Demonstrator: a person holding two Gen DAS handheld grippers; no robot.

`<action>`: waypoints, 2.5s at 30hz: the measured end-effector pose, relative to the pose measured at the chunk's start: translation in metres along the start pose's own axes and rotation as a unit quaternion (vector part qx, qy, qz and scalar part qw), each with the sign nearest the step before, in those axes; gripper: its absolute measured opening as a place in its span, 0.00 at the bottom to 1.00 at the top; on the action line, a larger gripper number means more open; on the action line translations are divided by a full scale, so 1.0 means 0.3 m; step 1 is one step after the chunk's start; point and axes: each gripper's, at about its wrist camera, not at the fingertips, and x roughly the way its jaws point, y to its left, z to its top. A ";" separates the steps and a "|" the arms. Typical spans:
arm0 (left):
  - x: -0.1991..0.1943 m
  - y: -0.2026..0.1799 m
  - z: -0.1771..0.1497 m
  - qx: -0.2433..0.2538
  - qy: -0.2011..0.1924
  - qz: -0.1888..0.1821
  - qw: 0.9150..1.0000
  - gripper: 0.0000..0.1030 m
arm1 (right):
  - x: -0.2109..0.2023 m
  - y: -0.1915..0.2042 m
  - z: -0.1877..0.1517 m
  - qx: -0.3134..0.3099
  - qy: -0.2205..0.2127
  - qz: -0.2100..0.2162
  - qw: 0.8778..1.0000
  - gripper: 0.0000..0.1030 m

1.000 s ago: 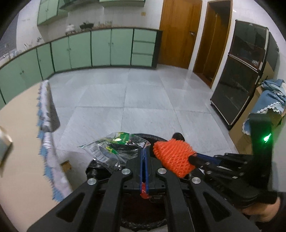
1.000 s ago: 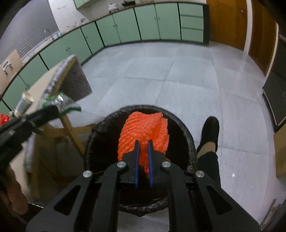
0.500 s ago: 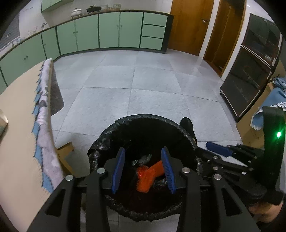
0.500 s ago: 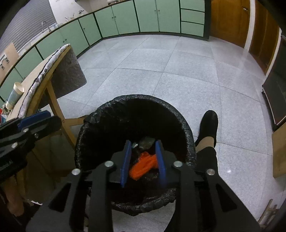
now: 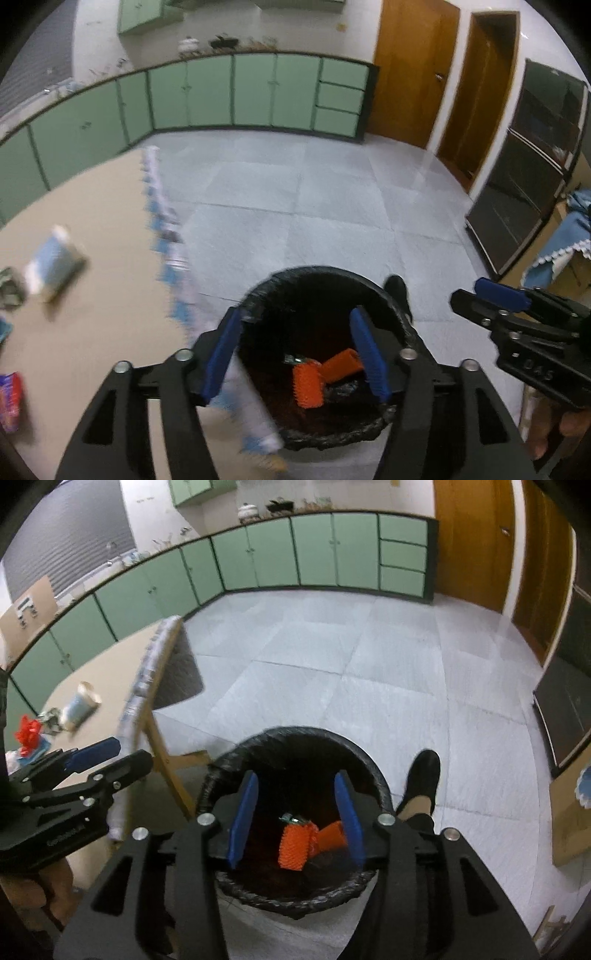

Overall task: Collect trash
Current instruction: 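Move both tools over the black bin and release the items inside, then bring both tools back to the table toward the red paper packet, then grasp the red paper packet with the left gripper while the right grasps the blue snack bag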

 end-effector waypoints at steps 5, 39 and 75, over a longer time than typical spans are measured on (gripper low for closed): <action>-0.185 0.154 -0.076 -0.033 -0.035 0.055 0.997 0.68 | -0.085 0.181 0.016 -0.051 -0.024 0.042 0.998 0.47; -0.529 1.178 -0.520 -0.148 -0.046 0.260 0.953 0.82 | -0.021 1.127 -0.059 -0.232 0.003 0.203 0.951 0.55; -0.675 1.021 -0.545 -0.160 -0.100 0.261 0.947 0.78 | 0.154 1.223 -0.134 -0.192 0.043 0.211 0.958 0.55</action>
